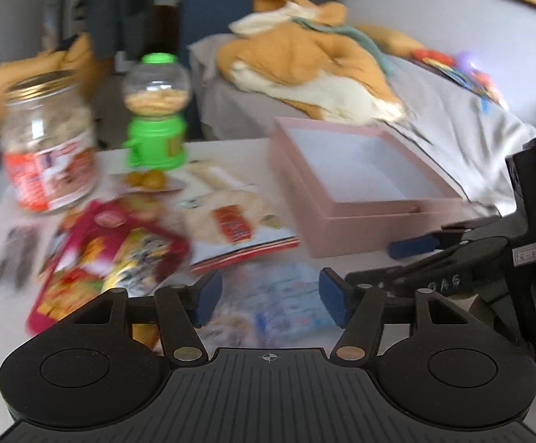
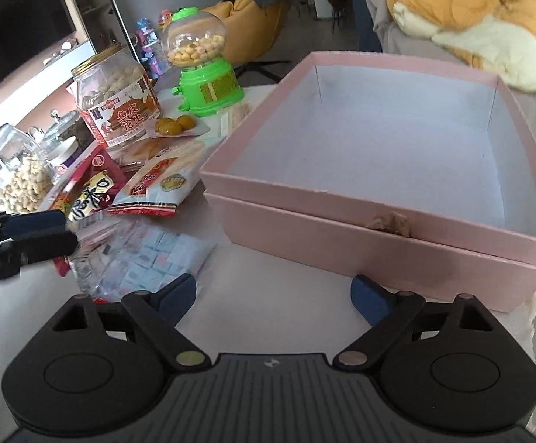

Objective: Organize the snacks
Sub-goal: 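Grasp the white wrapped snack bar with the left tool, then carry the white bar with the left tool while the right tool grasps the blue candy pack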

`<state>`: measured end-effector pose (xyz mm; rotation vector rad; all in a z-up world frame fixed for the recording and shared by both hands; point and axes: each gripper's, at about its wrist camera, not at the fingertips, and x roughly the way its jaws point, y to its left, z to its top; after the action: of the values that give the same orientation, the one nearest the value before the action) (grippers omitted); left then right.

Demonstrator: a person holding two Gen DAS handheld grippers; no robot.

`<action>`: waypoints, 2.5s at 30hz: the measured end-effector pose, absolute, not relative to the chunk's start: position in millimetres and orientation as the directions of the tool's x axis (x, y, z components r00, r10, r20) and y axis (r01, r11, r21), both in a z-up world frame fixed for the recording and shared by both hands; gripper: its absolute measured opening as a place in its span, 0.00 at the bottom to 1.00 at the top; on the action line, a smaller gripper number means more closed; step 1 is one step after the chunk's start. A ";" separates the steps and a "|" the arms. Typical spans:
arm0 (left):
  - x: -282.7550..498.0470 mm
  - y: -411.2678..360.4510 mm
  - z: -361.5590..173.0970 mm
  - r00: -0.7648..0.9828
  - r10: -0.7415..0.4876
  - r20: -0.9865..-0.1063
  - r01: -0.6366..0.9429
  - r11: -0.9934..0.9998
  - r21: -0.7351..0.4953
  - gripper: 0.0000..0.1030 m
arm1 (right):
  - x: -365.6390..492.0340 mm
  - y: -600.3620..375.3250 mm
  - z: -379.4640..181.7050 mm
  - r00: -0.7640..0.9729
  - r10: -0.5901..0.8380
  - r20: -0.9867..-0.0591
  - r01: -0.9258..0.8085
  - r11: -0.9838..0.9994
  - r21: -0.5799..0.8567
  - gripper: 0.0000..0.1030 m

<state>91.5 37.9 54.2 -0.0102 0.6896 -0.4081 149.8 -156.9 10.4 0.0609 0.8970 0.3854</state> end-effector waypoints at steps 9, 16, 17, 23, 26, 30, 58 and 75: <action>168.5 22.1 31.9 0.723 -0.211 -0.658 0.220 0.973 -0.071 0.66 | 128.9 -164.0 11.6 0.595 0.319 -0.738 -0.314 0.937 0.151 0.88; 187.8 13.9 18.5 0.697 -0.153 -0.700 0.184 0.982 -0.032 0.67 | 115.0 -140.3 12.7 0.618 0.313 -0.722 -0.373 0.924 0.081 0.87; 192.5 14.4 17.8 0.712 -0.127 -0.691 0.163 0.987 -0.014 0.67 | 113.8 -140.1 13.5 0.613 0.321 -0.721 -0.372 0.923 0.095 0.87; 203.7 27.2 17.9 0.726 -0.178 -0.664 0.146 0.984 -0.104 0.48 | 103.2 -143.3 14.0 0.616 0.312 -0.724 -0.355 0.930 0.098 0.87; 174.3 41.6 30.6 0.754 -0.254 -0.606 0.194 0.967 -0.164 0.26 | 99.0 -146.1 16.2 0.607 0.322 -0.727 -0.342 0.931 0.128 0.87; 120.9 67.8 47.2 0.772 -0.288 -0.566 0.217 0.957 -0.191 0.23 | 102.0 -138.2 23.0 0.606 0.361 -0.709 -0.342 0.923 0.177 0.87; 24.4 99.3 12.0 0.693 -0.398 -0.601 0.191 0.905 -0.380 0.22 | 70.7 -148.3 23.1 0.603 0.322 -0.729 -0.393 0.916 0.080 0.74; 10.4 79.5 17.6 0.630 -0.532 -0.565 0.248 0.828 -0.502 0.21 | 64.6 -134.9 16.5 0.594 0.296 -0.748 -0.515 0.855 -0.071 0.63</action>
<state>10.4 79.5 17.6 -0.4004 0.7679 -0.4607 64.6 -134.9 16.5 -0.2942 0.8068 0.4786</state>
